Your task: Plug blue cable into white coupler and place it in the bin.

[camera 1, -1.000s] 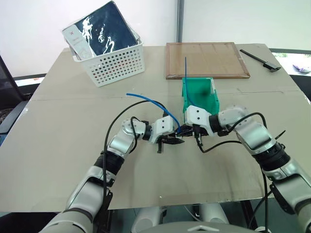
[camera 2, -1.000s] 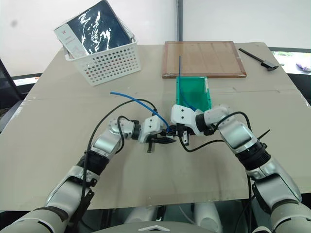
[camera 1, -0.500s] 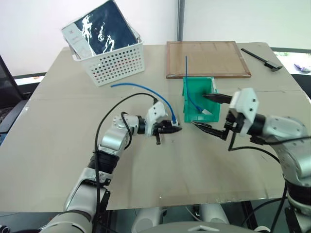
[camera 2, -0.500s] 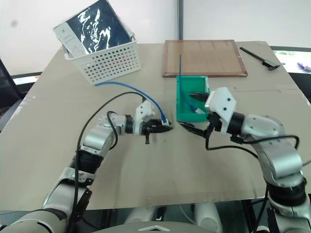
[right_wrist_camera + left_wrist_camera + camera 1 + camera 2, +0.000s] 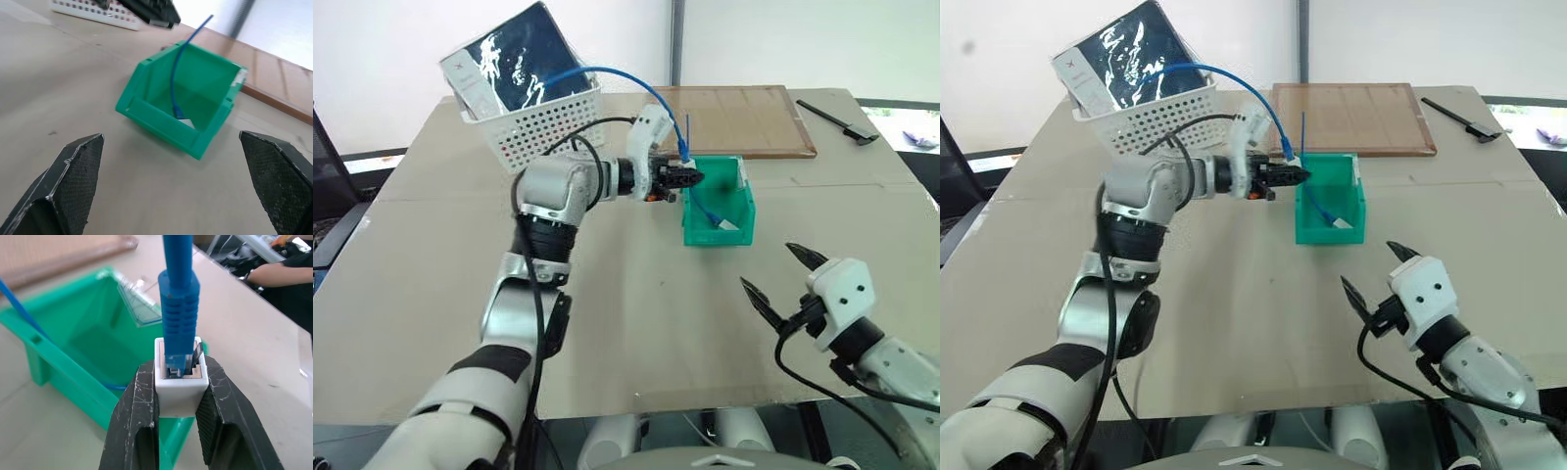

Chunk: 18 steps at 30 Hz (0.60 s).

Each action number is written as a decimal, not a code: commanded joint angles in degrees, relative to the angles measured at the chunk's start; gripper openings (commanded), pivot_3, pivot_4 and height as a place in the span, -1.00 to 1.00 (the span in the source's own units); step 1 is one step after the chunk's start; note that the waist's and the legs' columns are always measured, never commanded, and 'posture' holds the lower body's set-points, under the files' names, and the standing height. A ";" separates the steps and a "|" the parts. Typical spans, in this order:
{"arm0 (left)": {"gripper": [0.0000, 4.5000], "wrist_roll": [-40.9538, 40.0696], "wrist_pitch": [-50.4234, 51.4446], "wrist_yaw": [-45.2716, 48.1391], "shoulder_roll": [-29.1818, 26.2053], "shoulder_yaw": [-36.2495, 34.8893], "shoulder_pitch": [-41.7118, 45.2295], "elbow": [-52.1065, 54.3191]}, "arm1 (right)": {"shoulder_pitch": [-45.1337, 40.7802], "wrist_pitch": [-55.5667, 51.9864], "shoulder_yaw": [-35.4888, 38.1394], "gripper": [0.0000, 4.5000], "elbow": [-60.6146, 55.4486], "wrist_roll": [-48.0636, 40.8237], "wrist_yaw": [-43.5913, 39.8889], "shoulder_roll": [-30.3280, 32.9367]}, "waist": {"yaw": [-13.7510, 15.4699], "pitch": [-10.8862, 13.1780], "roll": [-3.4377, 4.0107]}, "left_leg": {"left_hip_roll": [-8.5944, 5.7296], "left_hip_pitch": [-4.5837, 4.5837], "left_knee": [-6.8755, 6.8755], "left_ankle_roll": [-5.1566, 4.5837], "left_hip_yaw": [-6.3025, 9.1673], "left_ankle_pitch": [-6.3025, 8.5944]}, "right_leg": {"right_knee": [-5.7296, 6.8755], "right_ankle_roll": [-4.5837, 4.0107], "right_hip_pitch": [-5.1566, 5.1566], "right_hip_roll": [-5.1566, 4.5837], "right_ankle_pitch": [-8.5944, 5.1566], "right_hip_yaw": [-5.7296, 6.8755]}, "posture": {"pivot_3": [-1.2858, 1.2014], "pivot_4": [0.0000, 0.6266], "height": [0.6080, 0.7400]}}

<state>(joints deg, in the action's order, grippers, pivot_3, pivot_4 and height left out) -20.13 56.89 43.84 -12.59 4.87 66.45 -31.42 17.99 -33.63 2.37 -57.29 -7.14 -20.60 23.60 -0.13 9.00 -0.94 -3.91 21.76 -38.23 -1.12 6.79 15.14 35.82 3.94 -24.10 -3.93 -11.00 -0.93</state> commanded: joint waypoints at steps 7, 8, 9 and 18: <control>0.98 2.39 -4.72 3.88 1.42 -0.74 11.17 -16.15 | 2.36 3.34 -1.80 1.00 -2.71 2.61 4.85 -2.31 | -0.82 0.05 -0.02 | 0.02 0.01 0.12 0.01 -0.16 0.00 | -0.01 0.02 -0.12 -0.02 -0.02 -0.15 | 0.03 -0.52 1.00; 0.98 1.77 -2.91 5.07 0.35 -0.75 10.75 -14.26 | 2.08 3.17 -1.60 1.00 -2.41 2.19 4.61 -2.42 | -0.83 0.05 -0.01 | 0.02 0.01 0.12 0.00 -0.15 0.01 | -0.01 0.02 -0.12 -0.02 -0.02 -0.15 | 0.03 -0.52 1.00; 0.98 1.03 -0.64 6.12 -1.08 -0.73 9.73 -11.41 | 1.68 3.29 -1.49 1.00 -1.76 1.85 4.15 -2.28 | -0.87 0.07 -0.01 | 0.02 0.01 0.12 -0.01 -0.16 0.01 | 0.00 0.02 -0.12 -0.02 -0.02 -0.15 | 0.03 -0.52 1.00; 0.98 -1.96 -9.92 5.25 -13.49 -8.78 -23.91 34.58 | -8.09 4.83 9.82 1.00 8.57 -10.44 -6.16 2.38 | -2.29 0.12 0.04 | 0.12 -0.23 0.38 0.04 -0.49 -0.01 | -0.01 -0.22 -0.13 -0.07 0.13 -0.60 | 0.03 -0.52 1.00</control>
<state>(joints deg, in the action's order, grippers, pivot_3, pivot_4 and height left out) -21.54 51.18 48.72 -24.36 -1.84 44.04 -4.92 11.29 -30.79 8.68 -48.97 -14.04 -24.06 25.02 -2.42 9.12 -0.90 -3.77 21.53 -37.74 -1.07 6.24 15.13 35.79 3.71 -24.31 -3.99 -10.86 -1.61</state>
